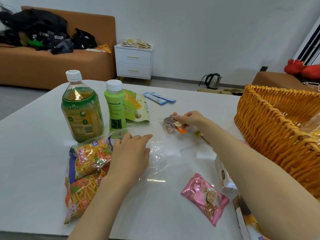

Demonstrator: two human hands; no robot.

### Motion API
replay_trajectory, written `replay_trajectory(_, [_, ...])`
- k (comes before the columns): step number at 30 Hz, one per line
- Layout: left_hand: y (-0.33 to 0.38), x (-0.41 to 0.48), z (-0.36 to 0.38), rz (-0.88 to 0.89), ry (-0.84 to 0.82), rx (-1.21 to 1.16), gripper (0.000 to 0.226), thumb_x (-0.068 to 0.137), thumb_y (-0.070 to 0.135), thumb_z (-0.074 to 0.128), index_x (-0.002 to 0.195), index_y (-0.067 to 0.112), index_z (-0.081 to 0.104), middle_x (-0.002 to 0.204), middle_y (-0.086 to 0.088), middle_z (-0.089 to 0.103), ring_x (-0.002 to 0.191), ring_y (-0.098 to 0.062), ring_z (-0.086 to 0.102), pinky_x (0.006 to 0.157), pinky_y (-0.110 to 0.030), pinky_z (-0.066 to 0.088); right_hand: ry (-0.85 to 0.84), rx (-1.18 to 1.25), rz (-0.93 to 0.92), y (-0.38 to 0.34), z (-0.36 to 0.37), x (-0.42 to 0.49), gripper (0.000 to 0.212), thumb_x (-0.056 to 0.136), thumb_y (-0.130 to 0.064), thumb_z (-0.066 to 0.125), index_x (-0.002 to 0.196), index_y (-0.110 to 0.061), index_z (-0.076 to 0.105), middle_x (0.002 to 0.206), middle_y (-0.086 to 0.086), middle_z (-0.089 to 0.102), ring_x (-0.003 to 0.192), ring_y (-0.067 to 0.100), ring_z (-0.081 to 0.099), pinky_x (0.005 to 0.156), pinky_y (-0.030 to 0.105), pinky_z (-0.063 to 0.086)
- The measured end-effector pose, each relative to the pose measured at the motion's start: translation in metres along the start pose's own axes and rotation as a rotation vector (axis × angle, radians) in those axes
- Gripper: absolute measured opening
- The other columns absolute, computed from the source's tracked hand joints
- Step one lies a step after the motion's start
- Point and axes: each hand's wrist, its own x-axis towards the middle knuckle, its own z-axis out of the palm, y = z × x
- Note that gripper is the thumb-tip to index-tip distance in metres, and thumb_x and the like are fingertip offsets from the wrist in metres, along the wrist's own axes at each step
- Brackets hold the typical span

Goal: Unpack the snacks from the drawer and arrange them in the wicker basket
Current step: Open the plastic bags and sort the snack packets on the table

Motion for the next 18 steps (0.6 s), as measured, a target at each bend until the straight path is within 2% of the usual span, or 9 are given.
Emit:
replay_trajectory(2, [-0.003,0.002,0.002,-0.003,-0.007,-0.005,0.048,0.100,0.033,0.043,0.146,0.037,0.032,0.135,0.014,0.053,0.125,-0.018,0.037,0.102,-0.036,0.027,-0.043,0.049,-0.005,0.000,0.004,0.006,0.047,0.068,-0.065,0.074,0.071,-0.021,0.056,0.074,-0.003,0.064,0.090,0.019,0.064,0.093,0.030,0.048])
replay_trajectory(3, [-0.004,0.003,0.002,-0.005,-0.008,-0.002,0.048,0.100,0.033,0.043,0.146,0.037,0.032,0.135,0.013,0.053,0.125,-0.018,0.037,0.101,-0.036,0.027,-0.065,0.057,-0.014,-0.001,0.004,0.005,0.045,0.072,-0.060,0.074,0.070,-0.020,0.054,0.069,-0.003,0.062,0.075,0.015,0.062,0.078,0.024,0.051])
replay_trajectory(5, [-0.005,0.005,0.003,-0.008,-0.011,0.008,0.047,0.100,0.034,0.042,0.146,0.038,0.032,0.134,0.014,0.053,0.125,-0.018,0.037,0.100,-0.035,0.027,-0.108,0.082,0.004,-0.006,0.005,-0.001,0.041,0.078,-0.051,0.074,0.072,-0.017,0.052,0.070,-0.001,0.057,0.058,0.011,0.050,0.049,0.019,0.042])
replay_trajectory(6, [-0.004,0.005,0.004,-0.008,-0.012,0.011,0.047,0.100,0.034,0.042,0.145,0.038,0.032,0.134,0.014,0.053,0.124,-0.018,0.037,0.099,-0.035,0.027,-0.122,0.095,0.023,-0.007,0.005,-0.005,0.040,0.078,-0.049,0.074,0.074,-0.017,0.051,0.072,0.000,0.056,0.057,0.011,0.046,0.045,0.020,0.037])
replay_trajectory(11, [0.002,0.005,0.007,0.017,-0.091,0.061,0.044,0.100,0.036,0.040,0.143,0.037,0.036,0.136,0.013,0.052,0.128,-0.019,0.035,0.104,-0.036,0.026,-0.143,0.262,0.017,0.000,0.011,-0.017,0.037,0.078,-0.040,0.078,0.073,-0.016,0.051,0.067,-0.001,0.056,0.053,0.008,0.048,0.041,0.014,0.037])
replay_trajectory(14, [0.004,0.000,0.006,0.050,-0.191,0.128,0.037,0.100,0.043,0.038,0.135,0.036,0.049,0.130,0.011,0.057,0.127,-0.018,0.037,0.103,-0.037,0.025,-0.045,0.389,-0.050,0.006,0.023,-0.024,0.038,0.069,-0.040,0.085,0.070,-0.018,0.054,0.081,0.005,0.068,0.067,0.015,0.060,0.060,0.024,0.049])
replay_trajectory(16, [0.005,-0.005,0.003,0.072,-0.231,0.165,0.035,0.100,0.047,0.036,0.121,0.033,0.061,0.120,0.009,0.062,0.121,-0.019,0.041,0.100,-0.038,0.027,0.063,0.440,-0.118,0.007,0.025,-0.034,0.037,0.066,-0.040,0.087,0.068,-0.020,0.055,0.090,0.008,0.069,0.077,0.022,0.065,0.068,0.033,0.055])
replay_trajectory(18, [0.004,-0.009,0.001,0.113,-0.234,0.176,0.037,0.099,0.048,0.037,0.096,0.026,0.067,0.102,0.005,0.065,0.108,-0.020,0.049,0.092,-0.037,0.032,0.147,0.501,-0.194,0.008,0.019,-0.049,0.036,0.065,-0.039,0.087,0.069,-0.021,0.056,0.093,0.009,0.070,0.084,0.026,0.069,0.074,0.042,0.059])
